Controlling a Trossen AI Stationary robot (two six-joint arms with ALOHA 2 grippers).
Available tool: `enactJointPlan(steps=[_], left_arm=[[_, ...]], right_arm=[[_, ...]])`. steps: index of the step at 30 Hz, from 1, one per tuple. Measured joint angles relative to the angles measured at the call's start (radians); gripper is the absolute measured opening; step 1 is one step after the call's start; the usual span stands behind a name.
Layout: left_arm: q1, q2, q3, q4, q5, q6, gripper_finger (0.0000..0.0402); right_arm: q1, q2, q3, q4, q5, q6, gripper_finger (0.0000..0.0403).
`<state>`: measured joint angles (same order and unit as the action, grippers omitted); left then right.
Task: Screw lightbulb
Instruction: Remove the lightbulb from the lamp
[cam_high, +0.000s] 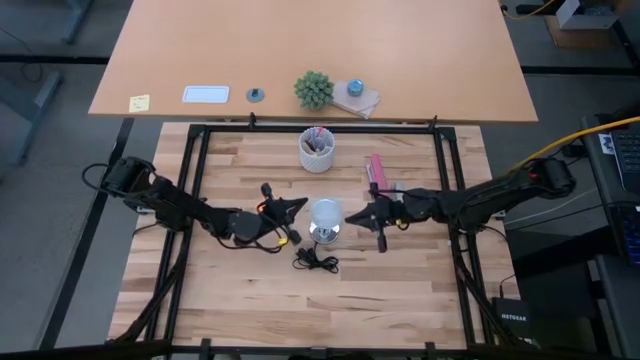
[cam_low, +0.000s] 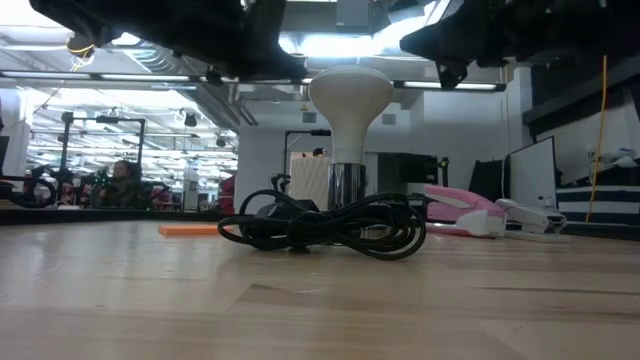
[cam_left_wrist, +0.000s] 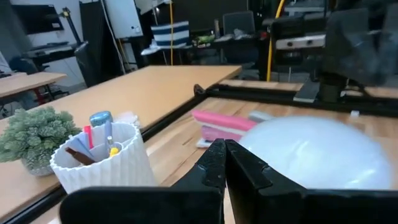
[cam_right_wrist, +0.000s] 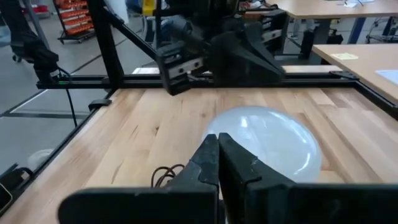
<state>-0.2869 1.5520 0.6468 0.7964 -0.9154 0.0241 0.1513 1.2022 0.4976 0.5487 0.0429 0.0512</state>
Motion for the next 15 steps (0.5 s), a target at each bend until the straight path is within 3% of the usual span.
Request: enactJointPlan(steps=[9, 15], left_arm=[[0.091, 0.0, 0.0, -0.062, 0.143, -0.069, 0.0001], [0.1, 0.0, 0.0, -0.111, 0.225, -0.114, 0.0001]], right_arm=[[0.0, 0.062, 0.0, 0.011, 0.002, 0.005, 0.0001], [0.0, 0.088, 0.0, 0.006, 0.089, 0.005, 0.0001]])
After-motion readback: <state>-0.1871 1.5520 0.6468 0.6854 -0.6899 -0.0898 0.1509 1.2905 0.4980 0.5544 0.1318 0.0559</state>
